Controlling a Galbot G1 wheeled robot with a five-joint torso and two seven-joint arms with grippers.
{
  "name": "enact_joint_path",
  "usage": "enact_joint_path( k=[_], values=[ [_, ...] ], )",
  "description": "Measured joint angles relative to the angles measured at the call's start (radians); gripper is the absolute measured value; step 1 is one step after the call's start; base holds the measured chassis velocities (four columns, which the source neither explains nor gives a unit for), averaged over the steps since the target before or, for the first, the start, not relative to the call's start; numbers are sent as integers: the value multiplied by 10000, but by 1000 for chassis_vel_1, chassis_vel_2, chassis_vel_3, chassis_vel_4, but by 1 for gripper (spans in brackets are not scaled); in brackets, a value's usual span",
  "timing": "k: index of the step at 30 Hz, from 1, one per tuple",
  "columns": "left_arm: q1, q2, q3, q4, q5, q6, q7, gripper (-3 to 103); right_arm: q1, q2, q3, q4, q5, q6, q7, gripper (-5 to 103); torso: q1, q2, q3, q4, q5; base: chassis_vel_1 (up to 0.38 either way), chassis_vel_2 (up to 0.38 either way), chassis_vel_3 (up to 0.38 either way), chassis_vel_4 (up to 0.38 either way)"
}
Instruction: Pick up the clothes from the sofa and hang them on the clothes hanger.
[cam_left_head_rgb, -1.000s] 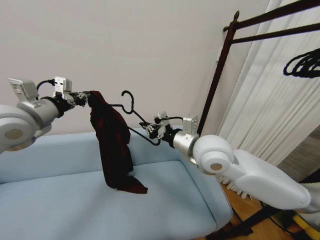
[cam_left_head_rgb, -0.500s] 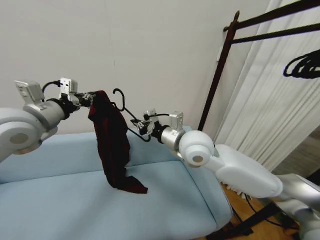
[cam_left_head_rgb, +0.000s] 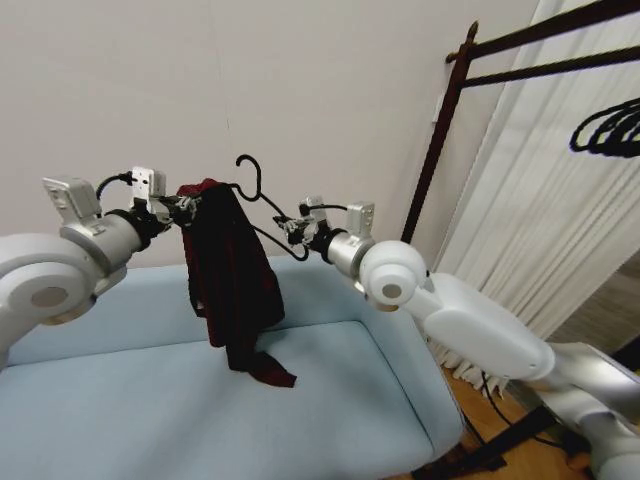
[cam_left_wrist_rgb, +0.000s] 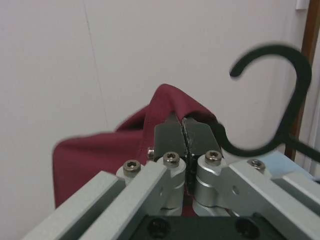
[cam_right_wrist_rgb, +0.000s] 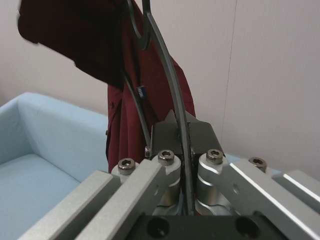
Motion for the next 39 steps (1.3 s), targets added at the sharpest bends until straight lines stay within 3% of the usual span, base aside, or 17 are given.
enact_joint_path(
  k=[14, 33, 39],
  values=[
    [-316, -437, -80, 1554, 500, -441, -29, 0, -159, -713, 58, 84, 29, -115, 9, 2, 0, 0, 0, -6, -1, 0, 0, 0, 0],
    [-534, -828, 295, 2213, 928, -584, 309, 0, -101, -673, 95, 231, 20, -157, 151, 2, 0, 2, 0, -4, -1, 0, 0, 0, 0],
    [-463, -780, 263, 1826, 906, -526, 313, 0, 69, -91, 98, -190, -102, -170, 196, 2, 0, 2, 0, -3, 0, 0, 0, 0, 0]
  ],
)
